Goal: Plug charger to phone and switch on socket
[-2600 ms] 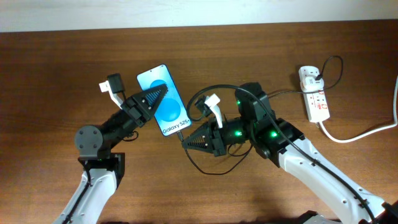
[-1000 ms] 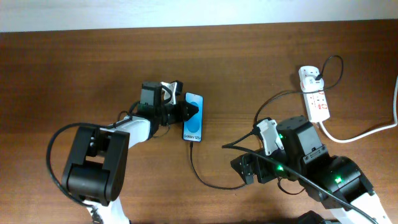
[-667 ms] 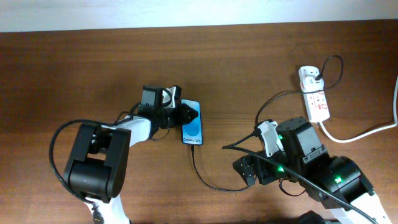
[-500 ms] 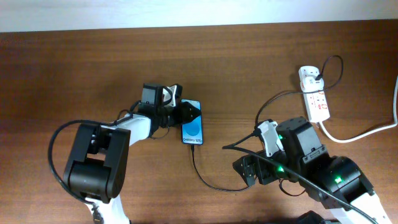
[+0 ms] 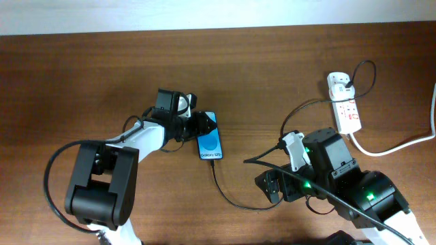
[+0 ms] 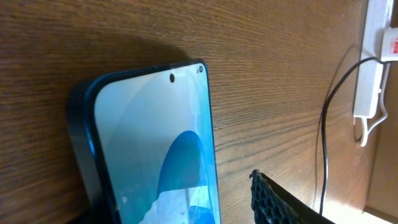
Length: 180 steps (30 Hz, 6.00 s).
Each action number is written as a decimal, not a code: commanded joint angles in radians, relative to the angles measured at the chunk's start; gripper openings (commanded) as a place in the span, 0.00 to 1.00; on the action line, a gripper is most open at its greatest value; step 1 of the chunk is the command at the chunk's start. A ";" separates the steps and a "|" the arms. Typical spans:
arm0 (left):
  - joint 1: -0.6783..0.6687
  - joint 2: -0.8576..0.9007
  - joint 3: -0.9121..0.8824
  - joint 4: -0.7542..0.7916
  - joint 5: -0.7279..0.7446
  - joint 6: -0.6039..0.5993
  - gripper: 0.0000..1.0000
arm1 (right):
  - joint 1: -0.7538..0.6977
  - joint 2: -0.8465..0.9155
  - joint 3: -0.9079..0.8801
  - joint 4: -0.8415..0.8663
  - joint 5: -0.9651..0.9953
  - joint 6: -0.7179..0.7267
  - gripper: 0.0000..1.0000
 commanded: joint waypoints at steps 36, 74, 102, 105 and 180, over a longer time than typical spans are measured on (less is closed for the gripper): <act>0.027 -0.661 -0.045 -0.671 -0.370 0.096 0.80 | -0.001 -0.002 0.000 0.034 0.017 -0.003 0.98; 0.027 -1.909 -0.445 -0.689 -0.822 0.230 0.99 | -0.695 0.562 0.589 -0.183 0.171 0.166 0.04; 0.027 -1.909 -0.445 -0.689 -0.822 0.230 0.99 | -0.918 1.167 0.631 0.279 0.008 0.324 0.04; 0.027 -1.909 -0.445 -0.689 -0.822 0.230 0.99 | -0.918 1.198 0.631 0.290 0.008 0.323 0.04; 0.027 -1.909 -0.445 -0.690 -0.822 0.230 0.99 | -0.837 1.198 0.583 0.380 0.113 0.197 0.04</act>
